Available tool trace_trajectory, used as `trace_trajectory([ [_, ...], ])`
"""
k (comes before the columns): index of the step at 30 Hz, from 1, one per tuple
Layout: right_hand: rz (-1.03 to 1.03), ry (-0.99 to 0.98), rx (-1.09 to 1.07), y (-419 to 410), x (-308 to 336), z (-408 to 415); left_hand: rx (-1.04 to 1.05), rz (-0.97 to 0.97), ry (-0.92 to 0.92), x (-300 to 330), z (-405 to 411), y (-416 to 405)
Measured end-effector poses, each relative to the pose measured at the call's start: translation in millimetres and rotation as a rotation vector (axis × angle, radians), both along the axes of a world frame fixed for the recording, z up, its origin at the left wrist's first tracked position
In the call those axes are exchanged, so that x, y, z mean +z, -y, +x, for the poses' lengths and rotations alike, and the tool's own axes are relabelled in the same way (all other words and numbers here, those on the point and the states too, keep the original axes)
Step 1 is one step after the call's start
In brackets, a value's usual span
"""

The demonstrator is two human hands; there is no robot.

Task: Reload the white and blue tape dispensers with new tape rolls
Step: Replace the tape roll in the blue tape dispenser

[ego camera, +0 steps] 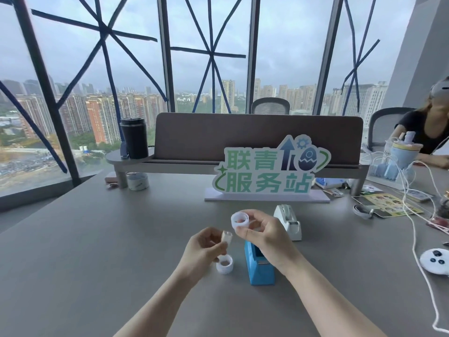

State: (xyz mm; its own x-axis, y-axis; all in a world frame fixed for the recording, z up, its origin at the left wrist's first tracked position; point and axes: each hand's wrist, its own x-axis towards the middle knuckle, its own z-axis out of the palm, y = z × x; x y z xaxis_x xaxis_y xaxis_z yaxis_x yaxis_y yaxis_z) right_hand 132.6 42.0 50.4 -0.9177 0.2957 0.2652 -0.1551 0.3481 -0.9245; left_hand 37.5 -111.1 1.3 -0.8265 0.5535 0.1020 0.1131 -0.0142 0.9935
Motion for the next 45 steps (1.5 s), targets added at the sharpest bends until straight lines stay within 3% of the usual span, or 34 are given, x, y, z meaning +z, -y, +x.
trace_trajectory([
  [6,0.417,0.210,-0.159,-3.0,-19.5,-14.2,0.484,-0.566,-0.375,-24.5,-45.4,32.4],
  [10,0.644,0.266,-0.199,-1.7,-30.6,-20.2,0.524,-0.710,-0.443,-40.4,-66.0,43.0],
  [20,0.917,0.208,-0.231,-5.1,-42.2,-35.9,0.491,-0.701,-0.452,-52.0,-70.4,46.3],
  [29,1.064,0.465,-0.069,22.9,-46.9,-94.1,0.450,-0.706,-0.444,-48.7,-66.2,43.8],
  [38,1.116,0.695,-0.070,24.1,-55.1,-116.9,0.438,-0.689,-0.450,-48.2,-70.6,43.0],
  [42,1.047,0.657,-0.072,25.5,-48.7,-112.2,0.430,-0.616,-0.420,-45.0,-68.2,42.8],
  [45,0.821,0.471,-0.087,24.2,-38.2,-101.7,0.389,-0.536,-0.425,-36.6,-61.6,40.1],
])
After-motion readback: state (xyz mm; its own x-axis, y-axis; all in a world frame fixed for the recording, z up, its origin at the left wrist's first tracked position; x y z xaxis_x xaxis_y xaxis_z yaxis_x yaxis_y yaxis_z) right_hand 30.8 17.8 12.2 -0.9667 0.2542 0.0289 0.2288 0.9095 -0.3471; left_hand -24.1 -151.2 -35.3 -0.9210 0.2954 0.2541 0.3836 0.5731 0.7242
